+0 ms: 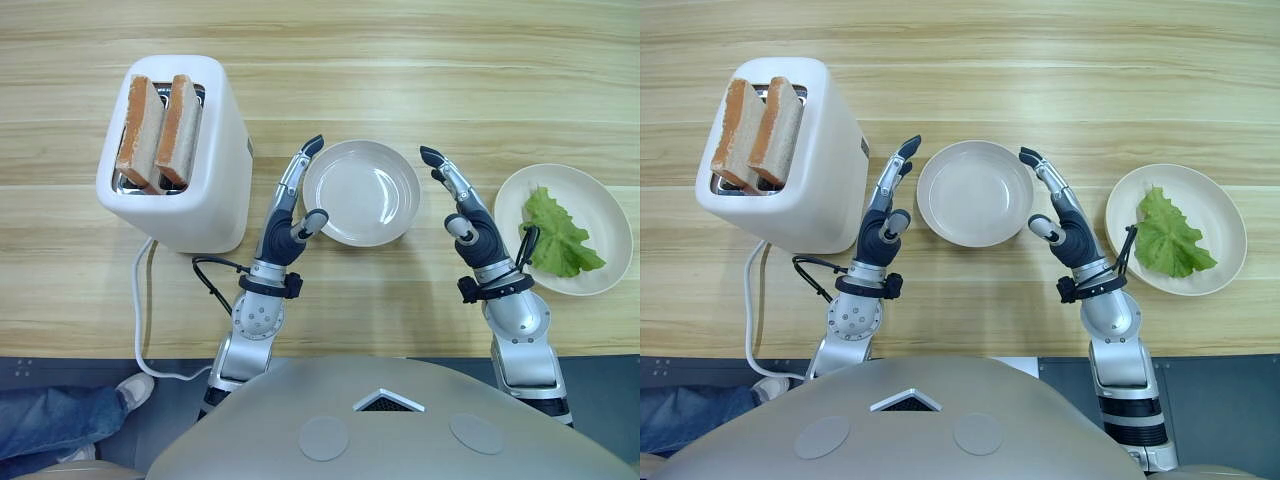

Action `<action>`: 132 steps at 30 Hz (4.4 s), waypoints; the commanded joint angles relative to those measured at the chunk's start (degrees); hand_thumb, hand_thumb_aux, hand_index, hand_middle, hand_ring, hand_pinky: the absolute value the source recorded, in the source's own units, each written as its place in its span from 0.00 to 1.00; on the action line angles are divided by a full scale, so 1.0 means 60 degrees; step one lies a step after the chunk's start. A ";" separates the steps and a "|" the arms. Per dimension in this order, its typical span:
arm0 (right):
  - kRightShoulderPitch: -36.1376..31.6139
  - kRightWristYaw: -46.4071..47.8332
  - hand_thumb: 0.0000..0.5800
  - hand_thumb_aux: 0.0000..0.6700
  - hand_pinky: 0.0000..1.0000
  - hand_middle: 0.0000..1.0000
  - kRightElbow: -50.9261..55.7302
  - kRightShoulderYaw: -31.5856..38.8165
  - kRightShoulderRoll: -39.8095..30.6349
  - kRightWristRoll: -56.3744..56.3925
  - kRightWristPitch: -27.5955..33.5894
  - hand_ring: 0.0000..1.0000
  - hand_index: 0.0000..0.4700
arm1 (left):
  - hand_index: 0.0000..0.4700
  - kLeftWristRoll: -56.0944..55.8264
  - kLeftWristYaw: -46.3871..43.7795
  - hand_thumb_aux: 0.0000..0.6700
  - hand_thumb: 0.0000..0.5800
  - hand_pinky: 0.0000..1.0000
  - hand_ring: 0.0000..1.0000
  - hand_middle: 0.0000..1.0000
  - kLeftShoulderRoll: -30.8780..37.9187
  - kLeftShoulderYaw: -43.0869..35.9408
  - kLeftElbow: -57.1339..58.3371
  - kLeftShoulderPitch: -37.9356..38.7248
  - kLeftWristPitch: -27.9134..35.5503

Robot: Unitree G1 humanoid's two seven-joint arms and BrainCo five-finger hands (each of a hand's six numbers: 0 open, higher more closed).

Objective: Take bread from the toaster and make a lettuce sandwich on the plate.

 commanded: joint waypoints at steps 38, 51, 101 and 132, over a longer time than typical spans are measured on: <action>0.0250 -0.0047 0.00 0.00 0.00 0.00 -0.0143 -0.0191 -0.0031 -0.0327 0.0271 0.00 0.00 | 0.17 0.5207 0.0632 0.17 0.31 0.00 0.00 0.00 0.1149 0.6332 -0.2033 0.0023 0.2565; 0.0195 -0.0037 0.00 0.00 0.00 0.00 -0.0004 -0.0386 -0.0026 -0.0320 0.0221 0.00 0.00 | 1.00 0.5454 0.1354 1.00 1.00 0.00 0.00 0.00 0.1511 0.5777 -0.1850 0.0113 0.2962; -0.1597 -0.2823 0.08 0.04 0.00 0.00 0.6621 -0.2017 -0.5248 -0.4828 0.0567 0.00 0.04 | 1.00 -0.2018 0.2250 1.00 1.00 1.00 1.00 1.00 -0.1983 -0.1346 0.3909 -0.3900 0.1096; -0.1798 -0.4261 1.00 1.00 0.00 0.00 0.7744 -0.0460 -0.5904 -0.4908 -0.0246 0.00 1.00 | 1.00 -0.0976 0.3337 1.00 1.00 1.00 1.00 1.00 -0.1160 -0.0832 0.6614 -0.5060 0.1634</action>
